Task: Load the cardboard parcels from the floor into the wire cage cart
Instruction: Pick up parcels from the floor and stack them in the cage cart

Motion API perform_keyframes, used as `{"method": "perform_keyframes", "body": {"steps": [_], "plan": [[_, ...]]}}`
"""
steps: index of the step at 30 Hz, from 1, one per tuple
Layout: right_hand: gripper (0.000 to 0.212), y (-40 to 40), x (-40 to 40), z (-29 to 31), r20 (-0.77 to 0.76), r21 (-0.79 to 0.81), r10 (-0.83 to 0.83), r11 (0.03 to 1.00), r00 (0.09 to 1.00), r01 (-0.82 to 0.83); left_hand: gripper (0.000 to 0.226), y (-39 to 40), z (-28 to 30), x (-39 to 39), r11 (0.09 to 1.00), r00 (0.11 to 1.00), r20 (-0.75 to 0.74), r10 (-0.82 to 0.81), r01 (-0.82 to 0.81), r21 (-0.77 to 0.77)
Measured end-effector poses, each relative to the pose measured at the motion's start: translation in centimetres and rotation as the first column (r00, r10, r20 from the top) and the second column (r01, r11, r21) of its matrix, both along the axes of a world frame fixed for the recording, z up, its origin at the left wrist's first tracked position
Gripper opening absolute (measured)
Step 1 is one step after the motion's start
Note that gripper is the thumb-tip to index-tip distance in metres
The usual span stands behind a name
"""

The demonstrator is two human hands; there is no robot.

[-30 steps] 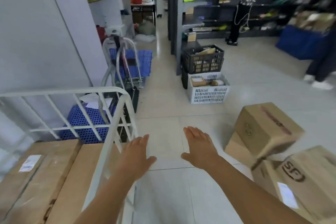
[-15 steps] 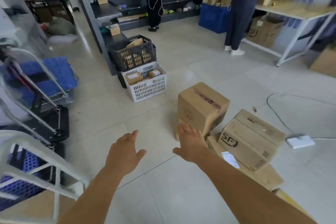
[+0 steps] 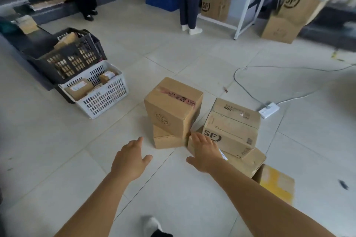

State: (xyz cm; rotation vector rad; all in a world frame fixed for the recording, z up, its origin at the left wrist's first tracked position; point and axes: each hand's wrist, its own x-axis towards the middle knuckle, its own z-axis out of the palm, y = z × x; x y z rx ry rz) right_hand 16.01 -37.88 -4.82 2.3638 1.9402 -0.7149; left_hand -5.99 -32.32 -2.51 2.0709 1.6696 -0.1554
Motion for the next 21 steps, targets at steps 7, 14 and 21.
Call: {"method": "perform_keyframes", "body": {"steps": [7,14,21], "plan": [[0.080,7.3,0.1,-1.8,-0.049,-0.024,-0.204,0.979,0.978,0.203,0.073,10.2,-1.4,0.1,0.995,0.994,0.056,-0.093,0.095,-0.028],[0.083,15.0,1.5,-4.2,-0.101,-0.043,-0.335,0.942,0.937,0.332,0.075,19.8,-3.4,1.2,0.991,0.990,0.063,-0.122,0.125,-0.040],[0.088,24.8,5.5,-10.1,-0.149,-0.090,-0.442,0.897,0.884,0.434,0.076,30.6,-8.5,5.5,0.987,0.989,0.005,-0.147,0.147,-0.070]]}}
